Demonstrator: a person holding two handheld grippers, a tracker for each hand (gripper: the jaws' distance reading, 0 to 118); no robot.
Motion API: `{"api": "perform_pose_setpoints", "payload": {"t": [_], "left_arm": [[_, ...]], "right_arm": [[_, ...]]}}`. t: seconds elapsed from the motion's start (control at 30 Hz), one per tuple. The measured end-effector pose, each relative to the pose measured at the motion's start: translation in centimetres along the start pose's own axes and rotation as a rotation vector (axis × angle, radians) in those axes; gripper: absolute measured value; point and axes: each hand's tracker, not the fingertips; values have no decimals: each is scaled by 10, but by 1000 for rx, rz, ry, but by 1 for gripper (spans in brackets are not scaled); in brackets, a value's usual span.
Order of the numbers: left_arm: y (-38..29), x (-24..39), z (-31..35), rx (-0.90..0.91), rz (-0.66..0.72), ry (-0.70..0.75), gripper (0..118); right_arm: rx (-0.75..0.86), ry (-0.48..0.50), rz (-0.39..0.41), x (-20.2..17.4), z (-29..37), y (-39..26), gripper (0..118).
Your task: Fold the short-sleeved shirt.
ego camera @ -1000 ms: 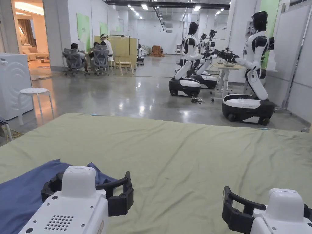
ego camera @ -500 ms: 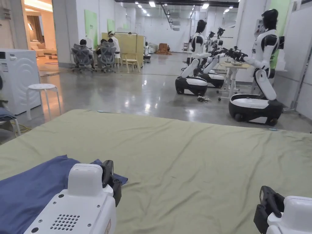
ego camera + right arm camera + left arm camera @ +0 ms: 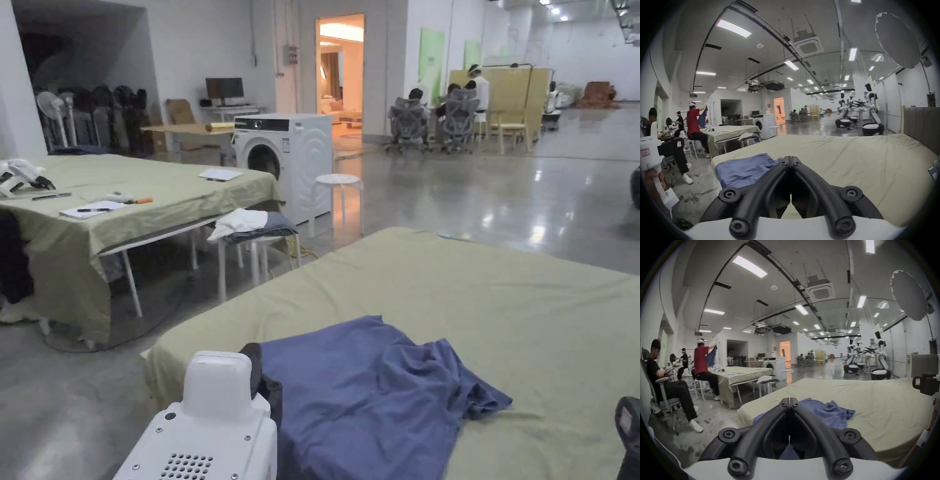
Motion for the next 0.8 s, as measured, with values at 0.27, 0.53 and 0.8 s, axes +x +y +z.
{"api": "perform_pose_setpoints", "payload": {"t": [0.27, 0.53, 0.8], "left_arm": [[-22, 21, -76, -167, 32, -180, 0], [-21, 115, -287, -438, 50, -498, 13], [-86, 197, -409, -807, -11, -558, 112]], "right_arm": [[-19, -6, -2, 16, -33, -3, 0], [-27, -142, -56, 78, -64, -29, 0], [-77, -180, -42, 109, -90, -47, 0]]}}
